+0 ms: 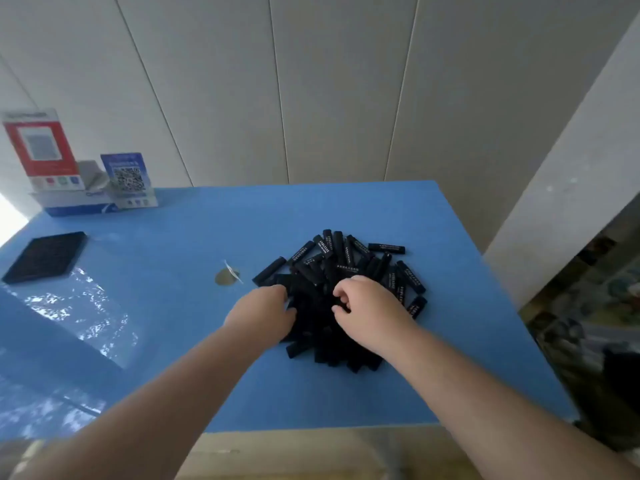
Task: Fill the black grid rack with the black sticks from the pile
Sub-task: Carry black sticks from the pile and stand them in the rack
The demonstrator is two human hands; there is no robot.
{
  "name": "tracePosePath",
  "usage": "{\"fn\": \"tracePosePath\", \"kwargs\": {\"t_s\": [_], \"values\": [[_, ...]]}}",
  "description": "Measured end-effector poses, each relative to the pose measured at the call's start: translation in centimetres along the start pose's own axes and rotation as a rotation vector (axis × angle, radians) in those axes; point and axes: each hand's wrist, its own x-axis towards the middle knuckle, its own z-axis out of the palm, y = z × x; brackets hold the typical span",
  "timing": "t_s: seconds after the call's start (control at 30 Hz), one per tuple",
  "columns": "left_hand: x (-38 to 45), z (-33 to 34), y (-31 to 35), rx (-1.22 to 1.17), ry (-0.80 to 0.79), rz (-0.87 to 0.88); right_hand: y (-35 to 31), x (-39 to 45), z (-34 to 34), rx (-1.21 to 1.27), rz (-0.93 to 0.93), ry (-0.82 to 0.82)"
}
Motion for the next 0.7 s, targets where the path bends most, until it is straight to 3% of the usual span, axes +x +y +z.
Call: {"fn": "tracePosePath", "kwargs": {"t_s": [0.17, 0.47, 0.6, 0.7], "values": [[0.3, 0.4, 0.2, -0.095, -0.072, -0.067, -0.8, -0.2, 1.8, -0.124, 0.013, -0.062], [-1.1, -1.8, -1.6, -0.191, -0.134, -0.171, -1.7, 0.3, 2.8, -0.211, 0.058, 0.032], [-2.3, -2.1, -2.6, -0.581, -0.169, -0.276, -1.9, 0.5, 2.5, -0.203, 0.106, 0.063], [-3.0, -1.9, -3.3, -0.953, -0.239, -0.304, -2.3, 0.6, 1.7, -0.001, 0.182, 0.137]]}}
